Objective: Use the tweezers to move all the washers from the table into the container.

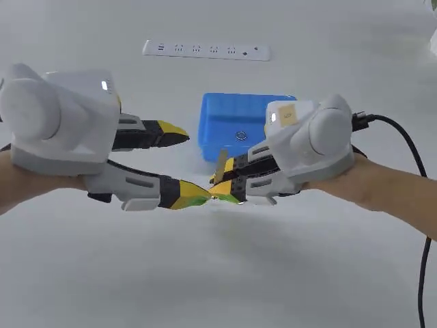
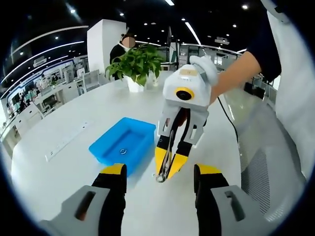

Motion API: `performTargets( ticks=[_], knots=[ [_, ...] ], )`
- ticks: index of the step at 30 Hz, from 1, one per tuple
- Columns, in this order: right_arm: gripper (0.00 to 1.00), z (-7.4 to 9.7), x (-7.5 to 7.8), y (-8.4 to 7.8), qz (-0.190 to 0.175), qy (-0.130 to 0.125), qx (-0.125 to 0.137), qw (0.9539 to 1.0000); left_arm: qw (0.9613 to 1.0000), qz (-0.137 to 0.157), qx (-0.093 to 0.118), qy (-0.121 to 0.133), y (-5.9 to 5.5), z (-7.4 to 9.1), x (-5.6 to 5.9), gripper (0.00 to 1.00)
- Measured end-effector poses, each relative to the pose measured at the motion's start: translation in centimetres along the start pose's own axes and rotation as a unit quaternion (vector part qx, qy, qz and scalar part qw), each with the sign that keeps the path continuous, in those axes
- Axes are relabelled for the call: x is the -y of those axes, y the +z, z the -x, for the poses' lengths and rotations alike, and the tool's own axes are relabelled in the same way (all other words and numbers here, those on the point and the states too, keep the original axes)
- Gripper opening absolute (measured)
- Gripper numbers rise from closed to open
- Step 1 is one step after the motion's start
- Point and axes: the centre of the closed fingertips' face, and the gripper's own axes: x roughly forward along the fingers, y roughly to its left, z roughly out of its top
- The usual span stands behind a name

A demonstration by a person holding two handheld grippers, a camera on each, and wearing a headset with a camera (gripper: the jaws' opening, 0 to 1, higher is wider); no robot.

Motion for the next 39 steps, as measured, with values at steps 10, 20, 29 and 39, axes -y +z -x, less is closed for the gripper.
performTargets(
  ticks=[10, 20, 29, 39],
  knots=[
    [0.09, 2.7, 0.6, 1.8, -0.009, -0.028, 0.013, 0.9995, 0.9998, 0.001, -0.002, 0.020, -0.8, 1.6, 1.0, 0.73],
    [0.09, 6.9, 3.5, 5.9, -0.001, -0.075, 0.054, 0.9957, 0.9981, 0.028, 0.013, 0.052, -2.0, 3.0, 0.4, 0.83],
    [0.09, 8.3, 8.8, 5.1, 0.002, -0.109, 0.034, 0.9934, 0.9972, 0.041, 0.017, 0.060, -2.7, 3.6, 0.3, 0.91],
    [0.09, 6.3, 12.1, 0.9, -0.035, -0.131, 0.005, 0.9907, 0.9960, 0.055, 0.009, 0.070, -3.7, 3.6, 0.0, 0.99]
  ],
)
